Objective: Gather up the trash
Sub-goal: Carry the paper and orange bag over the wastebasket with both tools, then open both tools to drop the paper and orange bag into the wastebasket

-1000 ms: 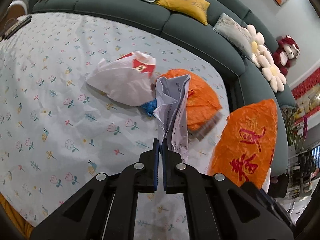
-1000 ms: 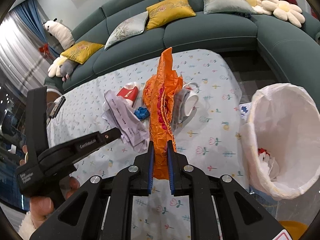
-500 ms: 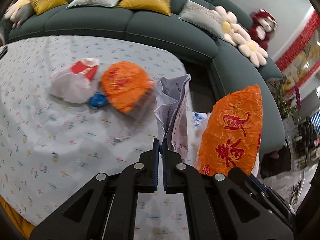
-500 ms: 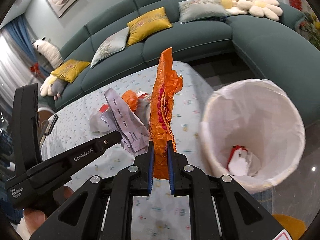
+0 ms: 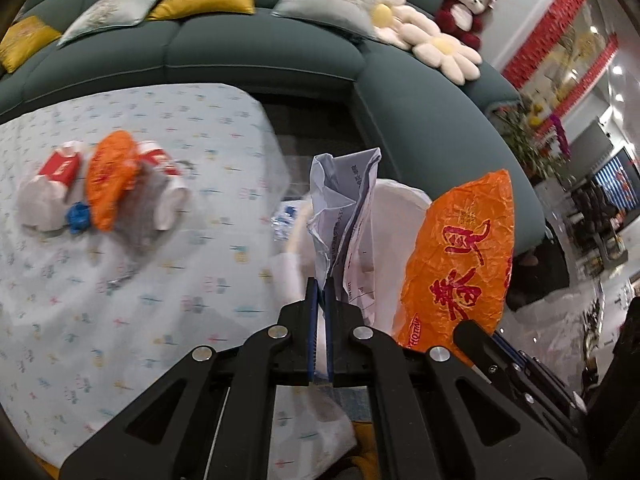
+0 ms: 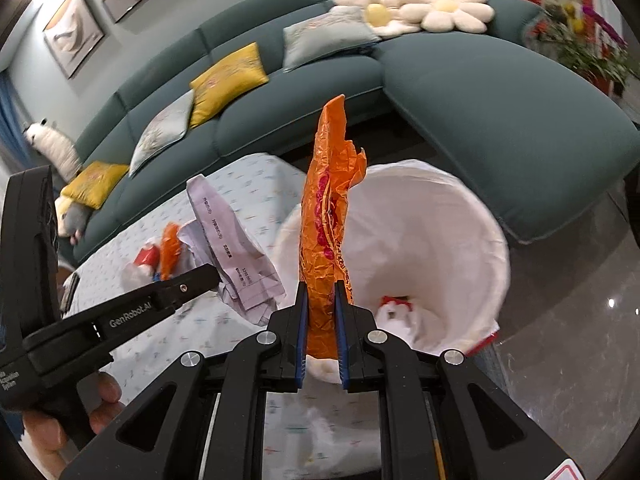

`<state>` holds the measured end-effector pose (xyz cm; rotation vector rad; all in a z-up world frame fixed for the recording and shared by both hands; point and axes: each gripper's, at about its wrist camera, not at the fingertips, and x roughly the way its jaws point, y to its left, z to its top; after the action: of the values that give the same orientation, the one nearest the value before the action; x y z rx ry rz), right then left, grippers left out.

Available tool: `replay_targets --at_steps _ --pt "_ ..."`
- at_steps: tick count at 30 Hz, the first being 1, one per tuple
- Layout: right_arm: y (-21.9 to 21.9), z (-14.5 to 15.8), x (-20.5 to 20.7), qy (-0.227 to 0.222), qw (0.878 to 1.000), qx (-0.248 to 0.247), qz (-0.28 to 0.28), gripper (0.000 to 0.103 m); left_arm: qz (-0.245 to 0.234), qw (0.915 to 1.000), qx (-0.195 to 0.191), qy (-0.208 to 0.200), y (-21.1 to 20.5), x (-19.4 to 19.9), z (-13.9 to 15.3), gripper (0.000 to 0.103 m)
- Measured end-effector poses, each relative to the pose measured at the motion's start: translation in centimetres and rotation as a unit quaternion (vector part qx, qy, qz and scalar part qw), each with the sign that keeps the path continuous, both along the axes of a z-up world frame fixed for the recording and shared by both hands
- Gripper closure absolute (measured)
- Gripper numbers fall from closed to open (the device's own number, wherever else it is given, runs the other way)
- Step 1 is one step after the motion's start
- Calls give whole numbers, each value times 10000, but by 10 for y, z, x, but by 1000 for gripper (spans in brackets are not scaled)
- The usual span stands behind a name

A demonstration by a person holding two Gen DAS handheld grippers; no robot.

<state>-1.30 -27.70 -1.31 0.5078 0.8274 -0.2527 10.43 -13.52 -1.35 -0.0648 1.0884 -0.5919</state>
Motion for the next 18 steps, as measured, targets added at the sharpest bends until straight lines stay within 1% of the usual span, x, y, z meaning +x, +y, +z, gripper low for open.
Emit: replay_targets --at_steps 7,10,12,14,16,18 --pt "-29 -15 -11 70 9995 94 -307 91 -315 9994 67 83 -37 -4 -10 100" --pt "-35 -20 -11 112 9992 128 -372 91 -364 9992 73 117 -45 -4 -14 96" --pt "-38 -22 -10 134 9991 138 -385 90 -309 9994 85 142 -48 -4 -15 91" --pt "-39 -24 -11 149 9990 125 -398 86 -247 9995 58 173 -48 -2 -17 75" --pt "-41 -24 -8 145 9989 104 -427 86 -197 9996 22 195 -46 -1 -18 73" --pt "-39 -25 -4 152 9990 103 -406 86 -195 9996 14 182 -45 -1 -17 72"
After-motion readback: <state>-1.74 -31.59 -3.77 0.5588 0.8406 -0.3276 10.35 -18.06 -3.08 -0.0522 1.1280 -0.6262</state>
